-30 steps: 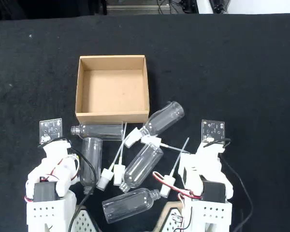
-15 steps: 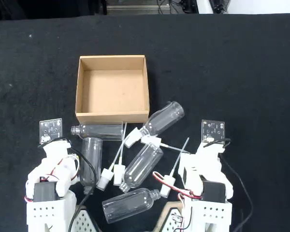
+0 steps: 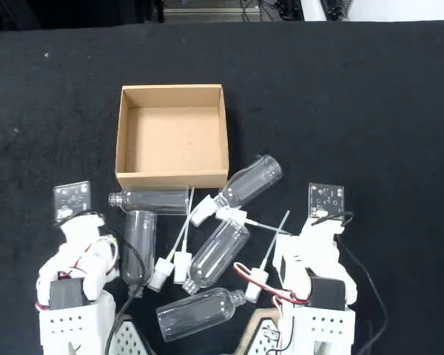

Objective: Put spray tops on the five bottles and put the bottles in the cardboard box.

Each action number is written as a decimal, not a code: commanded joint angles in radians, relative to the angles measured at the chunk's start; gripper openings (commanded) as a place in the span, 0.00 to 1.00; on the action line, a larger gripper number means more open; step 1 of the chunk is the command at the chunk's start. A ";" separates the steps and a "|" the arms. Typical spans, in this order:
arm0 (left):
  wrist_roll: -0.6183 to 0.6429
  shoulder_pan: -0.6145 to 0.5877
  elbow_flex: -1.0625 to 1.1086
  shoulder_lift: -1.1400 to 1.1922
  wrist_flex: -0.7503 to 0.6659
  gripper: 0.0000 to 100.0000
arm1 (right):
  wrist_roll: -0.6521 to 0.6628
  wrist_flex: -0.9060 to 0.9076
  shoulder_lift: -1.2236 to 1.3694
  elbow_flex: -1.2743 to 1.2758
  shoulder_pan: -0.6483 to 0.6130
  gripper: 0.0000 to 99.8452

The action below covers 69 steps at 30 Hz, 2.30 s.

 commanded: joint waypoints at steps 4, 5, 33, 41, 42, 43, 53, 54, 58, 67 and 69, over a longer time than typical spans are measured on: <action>0.000 -0.186 0.018 -0.009 -0.124 0.05 | 0.003 0.008 -0.096 -0.004 0.015 0.01; -0.002 -0.202 0.018 -0.009 -0.147 0.05 | 0.003 0.008 -0.096 -0.004 0.015 0.01; -0.278 -0.081 -0.630 0.269 -0.029 0.28 | 0.003 0.008 -0.096 -0.004 0.015 0.01; -0.157 0.122 -0.839 0.692 0.155 0.28 | 0.003 0.008 -0.096 -0.004 0.015 0.01; -0.121 0.147 -0.849 0.730 0.170 0.28 | 0.003 0.008 -0.096 -0.004 0.015 0.01; -0.095 0.168 -0.852 0.766 0.181 0.29 | 0.003 0.008 -0.096 -0.004 0.015 0.01; -0.084 0.200 -0.723 0.924 0.129 0.36 | 0.003 0.008 -0.096 -0.004 0.015 0.01; -0.084 0.200 -0.694 0.924 0.106 0.36 | 0.003 0.008 -0.096 -0.004 0.015 0.01; -0.084 0.202 -0.553 0.924 -0.035 0.35 | 0.003 0.008 -0.096 -0.004 0.015 0.01; -0.084 0.125 -0.503 0.924 -0.094 0.35 | 0.003 0.008 -0.096 -0.004 0.015 0.01; -0.123 0.058 -0.504 0.924 -0.098 0.35 | 0.003 0.008 -0.096 -0.004 0.015 0.01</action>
